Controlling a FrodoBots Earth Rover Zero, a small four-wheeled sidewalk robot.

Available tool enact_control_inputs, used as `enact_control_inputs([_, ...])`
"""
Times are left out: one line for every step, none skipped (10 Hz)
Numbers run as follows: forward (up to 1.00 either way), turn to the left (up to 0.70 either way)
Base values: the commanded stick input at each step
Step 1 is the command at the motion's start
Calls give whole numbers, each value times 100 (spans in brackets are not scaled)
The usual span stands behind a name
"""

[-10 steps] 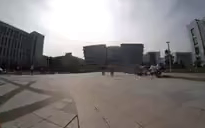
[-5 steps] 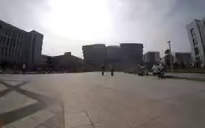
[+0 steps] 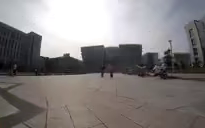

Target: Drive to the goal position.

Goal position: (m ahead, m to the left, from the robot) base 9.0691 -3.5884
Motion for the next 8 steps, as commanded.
enact_control_inputs([100,0])
enact_control_inputs([100,0])
enact_control_inputs([100,0])
enact_control_inputs([100,0])
enact_control_inputs([100,0])
enact_control_inputs([100,0])
enact_control_inputs([100,0])
enact_control_inputs([100,0])
